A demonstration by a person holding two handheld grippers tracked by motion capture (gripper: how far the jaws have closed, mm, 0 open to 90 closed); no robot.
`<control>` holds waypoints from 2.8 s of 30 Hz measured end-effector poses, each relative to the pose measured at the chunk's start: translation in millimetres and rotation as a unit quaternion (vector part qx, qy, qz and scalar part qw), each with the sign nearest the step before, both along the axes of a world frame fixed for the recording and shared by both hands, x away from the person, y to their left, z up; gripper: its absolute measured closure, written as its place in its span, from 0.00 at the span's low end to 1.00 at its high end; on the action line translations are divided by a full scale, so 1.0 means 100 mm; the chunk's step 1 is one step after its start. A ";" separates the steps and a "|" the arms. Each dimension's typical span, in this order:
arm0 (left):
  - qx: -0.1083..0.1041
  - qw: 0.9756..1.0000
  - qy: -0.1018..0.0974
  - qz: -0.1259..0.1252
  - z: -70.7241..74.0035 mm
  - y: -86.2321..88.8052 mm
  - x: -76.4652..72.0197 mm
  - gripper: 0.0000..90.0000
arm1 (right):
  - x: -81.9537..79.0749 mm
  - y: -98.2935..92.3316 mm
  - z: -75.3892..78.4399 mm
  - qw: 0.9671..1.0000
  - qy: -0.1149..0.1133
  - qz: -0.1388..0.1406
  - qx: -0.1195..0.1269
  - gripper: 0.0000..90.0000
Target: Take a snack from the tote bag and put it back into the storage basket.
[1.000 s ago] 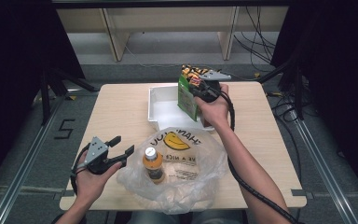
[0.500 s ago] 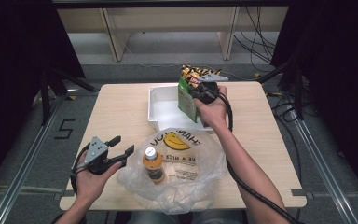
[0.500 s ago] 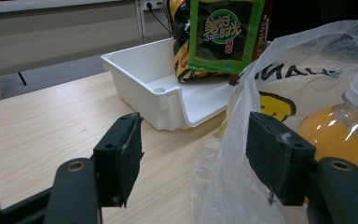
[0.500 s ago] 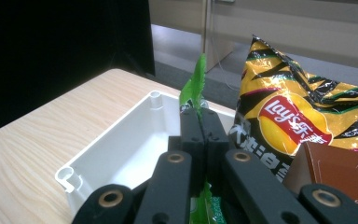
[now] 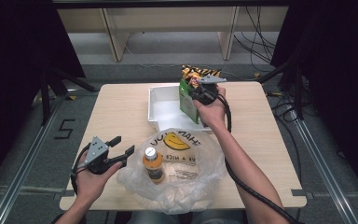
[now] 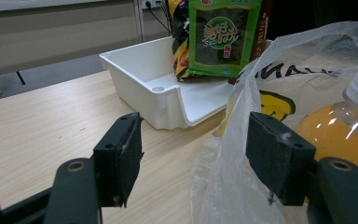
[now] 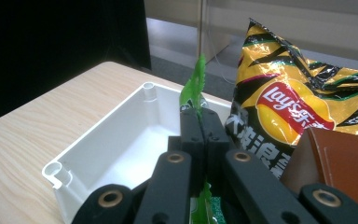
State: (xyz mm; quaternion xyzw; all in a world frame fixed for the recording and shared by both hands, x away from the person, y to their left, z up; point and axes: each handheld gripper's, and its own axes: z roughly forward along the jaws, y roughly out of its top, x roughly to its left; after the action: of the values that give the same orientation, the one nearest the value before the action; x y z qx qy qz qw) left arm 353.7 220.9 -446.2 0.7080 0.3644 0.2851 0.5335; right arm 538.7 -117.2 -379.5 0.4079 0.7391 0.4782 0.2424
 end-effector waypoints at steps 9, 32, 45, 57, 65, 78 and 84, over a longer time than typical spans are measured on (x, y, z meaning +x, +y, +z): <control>0.000 1.000 0.000 0.000 0.00 0.00 0.00 0.39 | 0.03 0.01 -0.05 1.000 0.009 -0.002 -0.004 1.00; -0.005 1.000 0.000 0.000 -0.01 -0.01 0.00 0.39 | 0.07 0.03 -0.14 1.000 0.022 -0.001 -0.009 1.00; -0.006 1.000 -0.003 -0.007 -0.01 -0.02 0.02 0.39 | 0.06 0.04 -0.15 0.999 0.016 -0.007 -0.044 0.92; -0.005 1.000 -0.005 -0.008 -0.01 -0.03 0.02 0.39 | -0.03 0.02 0.06 0.997 -0.031 -0.020 -0.065 0.74; -0.004 1.000 -0.005 -0.002 0.02 -0.03 0.00 0.39 | -0.12 -0.08 0.16 0.998 -0.031 -0.020 -0.046 0.65; -0.014 1.000 -0.012 -0.008 0.02 -0.02 -0.02 0.39 | -0.39 -0.31 0.29 1.000 -0.002 -0.030 0.006 0.49; -0.019 1.000 -0.014 -0.011 0.00 0.03 -0.02 0.39 | -0.51 -0.45 0.29 0.999 0.007 -0.038 0.020 0.48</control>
State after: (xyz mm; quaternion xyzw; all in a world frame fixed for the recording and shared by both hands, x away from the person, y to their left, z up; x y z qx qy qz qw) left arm 351.4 224.2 -446.5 0.6978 0.3547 0.2816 0.5550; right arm 487.4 -162.7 -350.2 0.4436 0.7152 0.4805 0.2466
